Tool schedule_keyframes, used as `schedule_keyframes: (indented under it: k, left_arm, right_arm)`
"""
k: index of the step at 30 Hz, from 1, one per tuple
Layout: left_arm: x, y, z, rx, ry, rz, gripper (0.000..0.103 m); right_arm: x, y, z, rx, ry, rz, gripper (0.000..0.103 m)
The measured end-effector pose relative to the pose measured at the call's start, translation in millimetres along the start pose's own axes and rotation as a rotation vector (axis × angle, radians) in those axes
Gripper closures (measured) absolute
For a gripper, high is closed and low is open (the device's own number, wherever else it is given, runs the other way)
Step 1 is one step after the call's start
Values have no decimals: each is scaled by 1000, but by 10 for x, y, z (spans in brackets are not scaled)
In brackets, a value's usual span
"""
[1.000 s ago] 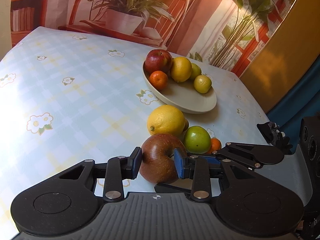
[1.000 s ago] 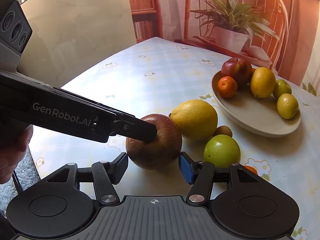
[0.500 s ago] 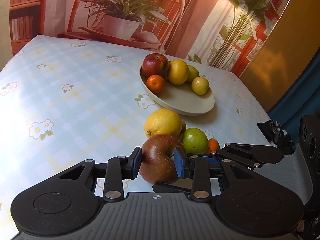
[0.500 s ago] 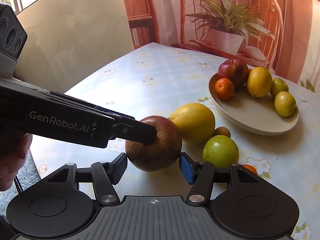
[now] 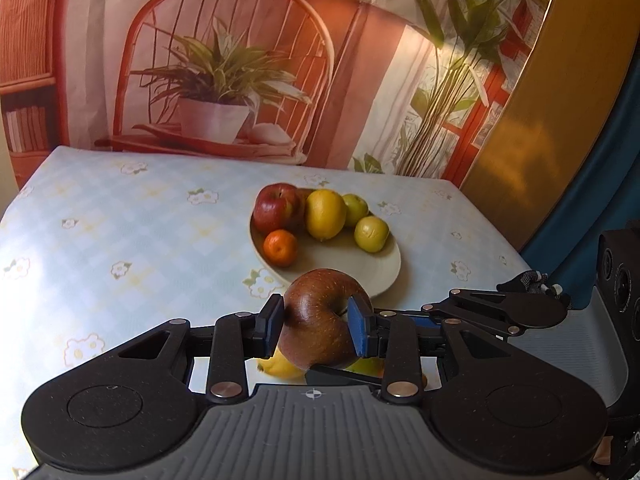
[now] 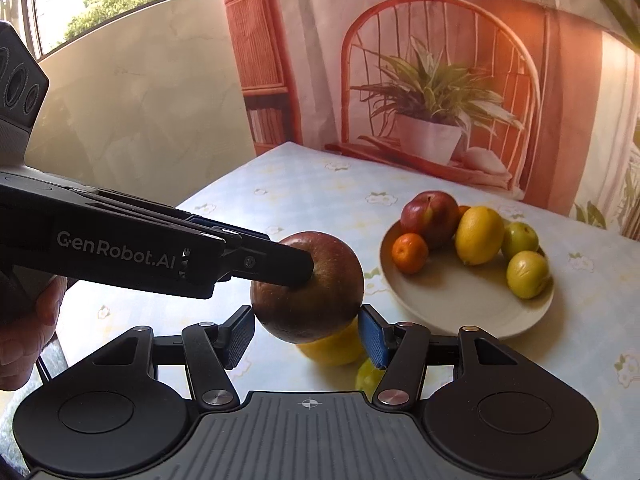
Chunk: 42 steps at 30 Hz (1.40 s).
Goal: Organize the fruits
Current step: 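Carry the red apple over the plate and lower it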
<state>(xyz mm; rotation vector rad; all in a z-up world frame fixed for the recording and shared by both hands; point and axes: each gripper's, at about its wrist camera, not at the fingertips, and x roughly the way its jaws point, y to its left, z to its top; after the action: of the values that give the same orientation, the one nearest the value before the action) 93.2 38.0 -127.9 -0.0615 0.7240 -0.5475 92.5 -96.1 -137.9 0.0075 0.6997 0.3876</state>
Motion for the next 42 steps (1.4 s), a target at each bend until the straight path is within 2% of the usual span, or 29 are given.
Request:
schedule_keyframes:
  k: [7, 16, 25, 32, 36, 42]
  left_arm:
    - [145, -162, 382, 60, -49, -15, 66]
    - [599, -189, 622, 75, 10, -34, 66]
    - [1120, -72, 652, 47, 94, -37, 66]
    - [1355, -70, 604, 66, 146, -39, 66]
    - [1458, -66, 585, 74, 174, -39, 68]
    - [1487, -30, 613, 69, 152, -31, 67]
  right_arm:
    - [-23, -329, 300, -3, -43, -38, 50]
    - [244, -773, 312, 24, -11, -47, 50]
    - [619, -1102, 244, 79, 69, -18, 50]
    - [770, -1228, 156, 116, 128, -11, 50]
    - [839, -1248, 148, 107, 132, -13, 51]
    - [899, -1236, 219, 88, 147, -21, 51]
